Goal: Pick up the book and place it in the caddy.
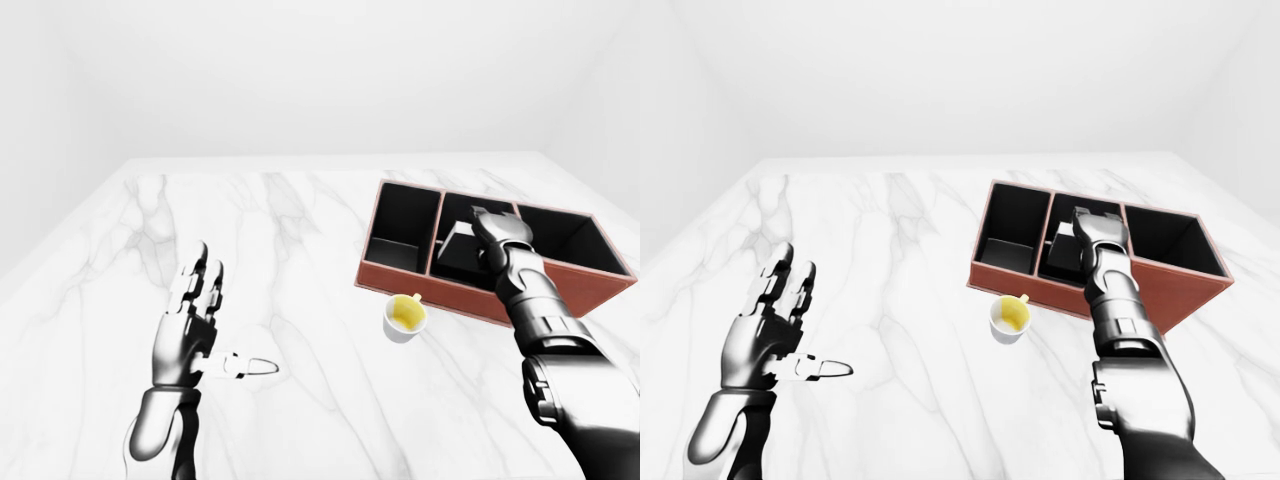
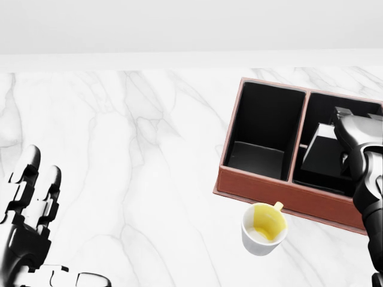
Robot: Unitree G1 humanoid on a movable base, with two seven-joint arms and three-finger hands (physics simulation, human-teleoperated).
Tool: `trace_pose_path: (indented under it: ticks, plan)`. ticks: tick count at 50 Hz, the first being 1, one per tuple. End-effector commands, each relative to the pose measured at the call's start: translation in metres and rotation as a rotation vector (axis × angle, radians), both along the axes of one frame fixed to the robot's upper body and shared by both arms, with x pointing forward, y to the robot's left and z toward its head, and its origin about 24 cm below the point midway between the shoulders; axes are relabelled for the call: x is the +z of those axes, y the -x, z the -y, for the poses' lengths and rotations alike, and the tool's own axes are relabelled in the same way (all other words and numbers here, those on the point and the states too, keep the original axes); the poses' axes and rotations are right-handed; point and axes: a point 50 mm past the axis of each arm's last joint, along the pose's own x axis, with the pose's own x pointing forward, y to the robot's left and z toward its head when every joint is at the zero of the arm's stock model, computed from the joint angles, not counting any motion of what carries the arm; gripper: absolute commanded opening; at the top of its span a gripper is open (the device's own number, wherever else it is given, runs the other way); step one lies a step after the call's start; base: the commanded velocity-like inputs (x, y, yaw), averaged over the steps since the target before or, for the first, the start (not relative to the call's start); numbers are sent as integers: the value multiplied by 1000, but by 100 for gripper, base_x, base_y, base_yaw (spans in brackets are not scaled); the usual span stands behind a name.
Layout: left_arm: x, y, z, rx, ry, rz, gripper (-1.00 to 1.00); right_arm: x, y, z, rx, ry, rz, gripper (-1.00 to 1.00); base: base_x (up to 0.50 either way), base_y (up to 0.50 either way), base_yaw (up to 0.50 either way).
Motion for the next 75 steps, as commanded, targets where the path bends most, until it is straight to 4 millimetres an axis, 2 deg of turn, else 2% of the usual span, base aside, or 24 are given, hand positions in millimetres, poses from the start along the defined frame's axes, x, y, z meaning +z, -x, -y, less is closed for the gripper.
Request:
trace_pose_path:
  ticks: [1,24,75]
  plan:
    - [-3,1,-4,15,3,-13,100,9,-5,2,-12,43,58,-100,0,0,0]
    - [-4,2,-6,27,7,-18,100,1,-4,3,-22,78,35,-100,0,0,0]
    - [-7,5,-8,30,15,-21,100,-52,13,-11,-2,54,-73,-100,0,0,0]
